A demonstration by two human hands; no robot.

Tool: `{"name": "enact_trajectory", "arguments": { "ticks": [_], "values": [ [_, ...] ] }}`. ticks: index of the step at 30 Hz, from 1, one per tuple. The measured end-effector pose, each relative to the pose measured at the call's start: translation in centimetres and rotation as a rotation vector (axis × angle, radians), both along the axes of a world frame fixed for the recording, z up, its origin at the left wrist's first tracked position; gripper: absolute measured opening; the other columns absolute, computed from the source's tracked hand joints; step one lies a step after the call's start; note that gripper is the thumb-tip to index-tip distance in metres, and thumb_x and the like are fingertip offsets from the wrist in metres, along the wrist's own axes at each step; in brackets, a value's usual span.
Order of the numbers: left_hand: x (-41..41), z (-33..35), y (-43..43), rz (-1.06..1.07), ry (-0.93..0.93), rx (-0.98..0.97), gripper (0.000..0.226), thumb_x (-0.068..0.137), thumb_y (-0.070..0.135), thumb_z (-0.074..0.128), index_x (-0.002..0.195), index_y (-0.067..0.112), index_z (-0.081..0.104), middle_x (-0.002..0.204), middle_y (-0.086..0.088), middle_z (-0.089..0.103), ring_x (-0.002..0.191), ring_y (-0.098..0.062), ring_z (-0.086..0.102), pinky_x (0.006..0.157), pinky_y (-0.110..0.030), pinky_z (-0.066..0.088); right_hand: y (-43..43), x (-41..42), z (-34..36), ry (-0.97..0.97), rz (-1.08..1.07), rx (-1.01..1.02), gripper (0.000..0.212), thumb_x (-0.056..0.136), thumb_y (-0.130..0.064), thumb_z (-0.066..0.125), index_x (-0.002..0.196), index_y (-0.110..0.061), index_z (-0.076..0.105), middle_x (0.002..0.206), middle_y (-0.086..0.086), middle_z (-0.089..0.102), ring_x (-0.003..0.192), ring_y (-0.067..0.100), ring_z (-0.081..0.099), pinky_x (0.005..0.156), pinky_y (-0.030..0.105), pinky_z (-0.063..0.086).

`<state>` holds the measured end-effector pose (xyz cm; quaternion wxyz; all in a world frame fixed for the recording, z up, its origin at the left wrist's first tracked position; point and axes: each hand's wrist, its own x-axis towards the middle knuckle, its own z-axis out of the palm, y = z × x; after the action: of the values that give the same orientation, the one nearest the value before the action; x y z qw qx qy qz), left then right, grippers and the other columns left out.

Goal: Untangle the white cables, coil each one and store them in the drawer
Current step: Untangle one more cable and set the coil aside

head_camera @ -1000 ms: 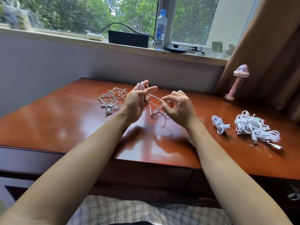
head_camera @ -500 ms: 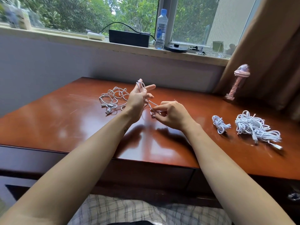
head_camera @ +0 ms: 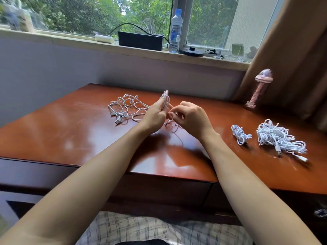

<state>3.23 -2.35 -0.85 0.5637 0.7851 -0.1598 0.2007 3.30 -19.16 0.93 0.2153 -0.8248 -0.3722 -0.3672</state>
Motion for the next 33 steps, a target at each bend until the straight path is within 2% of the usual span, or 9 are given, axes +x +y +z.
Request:
{"name": "enact_trajectory", "arguments": {
  "ticks": [4, 8, 11, 14, 17, 20, 25, 29, 33],
  "values": [
    [-0.5, 0.1, 0.0, -0.003, 0.047, 0.009, 0.041, 0.106, 0.009, 0.041, 0.146, 0.007, 0.044, 0.089, -0.009, 0.06, 0.076, -0.012, 0.052, 0.072, -0.025, 0.046, -0.1, -0.4, 0.3, 0.026, -0.044, 0.049, 0.022, 0.085, -0.034, 0.078, 0.094, -0.017, 0.067, 0.076, -0.005, 0.07, 0.069, 0.02, 0.067, 0.064, 0.034, 0.054],
    [-1.6, 0.9, -0.7, -0.131, 0.075, -0.125, 0.017, 0.102, 0.008, 0.044, 0.095, 0.01, 0.059, 0.062, 0.011, 0.049, 0.055, -0.005, 0.041, 0.053, -0.019, 0.036, -0.2, -0.4, 0.3, 0.033, -0.099, 0.086, 0.032, 0.082, -0.041, 0.081, 0.095, -0.016, 0.064, 0.073, -0.005, 0.071, 0.068, 0.023, 0.069, 0.062, 0.033, 0.052],
    [-1.4, 1.1, -0.7, -0.136, 0.078, -0.137, 0.012, 0.076, 0.007, 0.043, 0.076, 0.013, 0.054, 0.058, 0.009, 0.043, 0.057, -0.014, 0.037, 0.055, -0.03, 0.031, -0.1, -0.4, 0.3, 0.053, -0.096, 0.073, 0.03, 0.08, -0.042, 0.08, 0.091, -0.019, 0.063, 0.07, -0.006, 0.069, 0.065, 0.021, 0.067, 0.062, 0.032, 0.052],
    [-1.0, 0.8, -0.3, -0.088, 0.067, -0.099, 0.016, 0.076, 0.015, 0.042, 0.062, 0.022, 0.047, 0.057, 0.009, 0.039, 0.057, -0.018, 0.034, 0.059, -0.038, 0.031, -0.2, -0.4, 0.3, 0.126, -0.064, 0.05, 0.025, 0.077, -0.039, 0.077, 0.09, -0.024, 0.062, 0.067, -0.01, 0.065, 0.065, 0.018, 0.061, 0.068, 0.031, 0.05],
    [-1.0, 1.0, -0.2, -0.052, 0.11, -0.2, 0.029, 0.081, 0.023, 0.043, 0.077, 0.006, 0.066, 0.05, 0.011, 0.037, 0.049, -0.011, 0.033, 0.054, -0.028, 0.036, -0.9, 0.0, 0.3, 0.167, -0.037, 0.028, 0.019, 0.074, -0.031, 0.069, 0.09, -0.027, 0.06, 0.063, -0.013, 0.058, 0.067, 0.016, 0.054, 0.088, 0.036, 0.049],
    [-1.0, 1.4, 0.0, -0.071, 0.178, -0.301, 0.053, 0.086, 0.036, 0.04, 0.098, -0.009, 0.066, 0.056, 0.009, 0.043, 0.047, -0.006, 0.036, 0.05, -0.022, 0.035, -1.3, 0.2, 0.2, 0.203, -0.025, 0.04, 0.016, 0.075, -0.02, 0.066, 0.088, -0.025, 0.06, 0.06, -0.011, 0.056, 0.062, 0.015, 0.051, 0.08, 0.036, 0.051],
    [-1.4, 1.6, -0.1, -0.058, 0.22, -0.256, 0.068, 0.108, 0.04, 0.029, 0.095, -0.014, 0.068, 0.054, 0.01, 0.051, 0.048, -0.002, 0.042, 0.049, -0.018, 0.036, -1.2, 0.1, 0.1, 0.308, 0.063, 0.162, 0.013, 0.078, -0.014, 0.069, 0.088, -0.021, 0.063, 0.064, 0.0, 0.062, 0.061, 0.016, 0.056, 0.067, 0.032, 0.051],
    [-2.0, 1.9, 0.2, -0.065, 0.217, -0.214, 0.073, 0.108, 0.045, 0.025, 0.072, -0.004, 0.066, 0.045, 0.009, 0.041, 0.043, -0.007, 0.028, 0.046, -0.025, 0.025, -1.6, 0.4, 0.0, 0.358, 0.067, 0.222, 0.011, 0.081, -0.019, 0.075, 0.084, -0.022, 0.065, 0.062, -0.004, 0.059, 0.058, 0.01, 0.052, 0.064, 0.03, 0.049],
    [-2.6, 2.1, 0.5, -0.056, 0.231, -0.105, 0.075, 0.109, 0.039, 0.026, 0.079, -0.015, 0.068, 0.041, 0.007, 0.03, 0.041, -0.009, 0.023, 0.044, -0.025, 0.022, -2.2, 0.8, 0.0, 0.419, 0.092, 0.277, 0.012, 0.085, -0.021, 0.08, 0.085, -0.021, 0.068, 0.062, -0.007, 0.059, 0.056, 0.004, 0.051, 0.062, 0.022, 0.046]
  ]
}}
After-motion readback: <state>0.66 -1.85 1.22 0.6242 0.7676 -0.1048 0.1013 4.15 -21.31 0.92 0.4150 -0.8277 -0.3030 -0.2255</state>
